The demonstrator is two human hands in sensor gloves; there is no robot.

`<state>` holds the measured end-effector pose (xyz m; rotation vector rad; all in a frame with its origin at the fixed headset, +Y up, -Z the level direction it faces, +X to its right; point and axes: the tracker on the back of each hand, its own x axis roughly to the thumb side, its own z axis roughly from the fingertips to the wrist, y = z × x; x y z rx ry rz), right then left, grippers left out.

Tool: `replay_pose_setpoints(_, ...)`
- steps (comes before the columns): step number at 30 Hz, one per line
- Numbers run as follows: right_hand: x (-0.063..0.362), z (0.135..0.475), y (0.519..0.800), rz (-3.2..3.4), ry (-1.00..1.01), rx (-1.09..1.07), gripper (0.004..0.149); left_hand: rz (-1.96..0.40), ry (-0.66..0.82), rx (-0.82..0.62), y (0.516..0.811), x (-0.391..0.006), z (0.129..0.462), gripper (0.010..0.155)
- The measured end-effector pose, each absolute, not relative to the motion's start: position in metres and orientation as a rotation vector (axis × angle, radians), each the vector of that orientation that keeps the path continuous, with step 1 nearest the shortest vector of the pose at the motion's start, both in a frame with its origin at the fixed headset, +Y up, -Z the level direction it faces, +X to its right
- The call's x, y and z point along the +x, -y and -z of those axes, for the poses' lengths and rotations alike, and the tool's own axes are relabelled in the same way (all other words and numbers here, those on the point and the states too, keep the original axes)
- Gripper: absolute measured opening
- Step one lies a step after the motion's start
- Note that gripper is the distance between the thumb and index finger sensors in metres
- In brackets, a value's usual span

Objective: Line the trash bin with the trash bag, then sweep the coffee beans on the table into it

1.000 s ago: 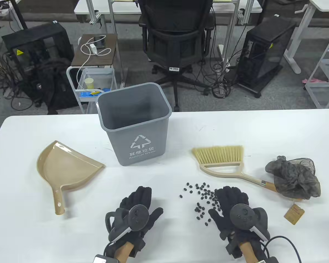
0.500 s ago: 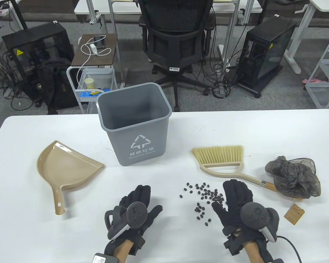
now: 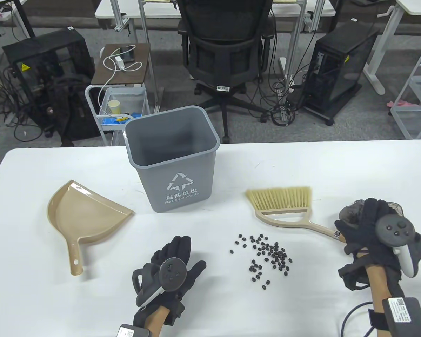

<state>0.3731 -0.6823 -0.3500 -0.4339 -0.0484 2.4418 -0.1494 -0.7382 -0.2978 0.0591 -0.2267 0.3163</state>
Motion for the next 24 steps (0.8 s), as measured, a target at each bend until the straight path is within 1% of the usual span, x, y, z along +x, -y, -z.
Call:
replay_pose_setpoints(2, 0.384, 0.358, 0.696, -2.406, 0.025, -0.489, 0.104, -0.317, 0.226, 0.063, 0.738, -0.15, 0.298, 0.08)
replay_pose_setpoints(4, 0.391, 0.366, 0.713, -2.431, -0.09, -0.566, 0.105, -0.322, 0.227, 0.057, 0.739, -0.15, 0.298, 0.079)
replay_pose_setpoints(5, 0.393, 0.368, 0.718, -2.45, -0.115, -0.602, 0.105, -0.322, 0.227, 0.056, 0.739, -0.15, 0.298, 0.078)
replay_pose_setpoints(7, 0.399, 0.372, 0.734, -2.475, -0.185, -0.697, 0.104, -0.316, 0.225, 0.055, 0.739, -0.15, 0.298, 0.078)
replay_pose_setpoints(9, 0.403, 0.372, 0.742, -2.439, -0.199, -0.7, 0.101, -0.313, 0.221, 0.065, 0.738, -0.15, 0.297, 0.077)
replay_pose_setpoints(11, 0.404, 0.37, 0.748, -2.412, -0.049, -0.731, 0.09, -0.315, 0.219, 0.076, 0.737, -0.15, 0.296, 0.077)
replay_pose_setpoints(12, 0.405, 0.37, 0.75, -2.44, -0.024, -0.761, 0.082, -0.316, 0.22, 0.076, 0.737, -0.15, 0.296, 0.076)
replay_pose_setpoints(14, 0.406, 0.368, 0.751, -2.5, 0.009, -0.811, 0.074, -0.317, 0.22, 0.076, 0.738, -0.15, 0.297, 0.076)
replay_pose_setpoints(16, 0.407, 0.365, 0.751, -2.513, 0.079, -0.836, 0.058, -0.317, 0.221, 0.072, 0.738, -0.15, 0.297, 0.076)
replay_pose_setpoints(19, 0.41, 0.362, 0.751, -2.475, 0.174, -0.863, 0.043, -0.324, 0.223, 0.071, 0.738, -0.15, 0.297, 0.076)
replay_pose_setpoints(24, 0.417, 0.352, 0.742, -2.366, 0.349, -0.879, 0.04, -0.323, 0.223, 0.077, 0.738, -0.149, 0.296, 0.076)
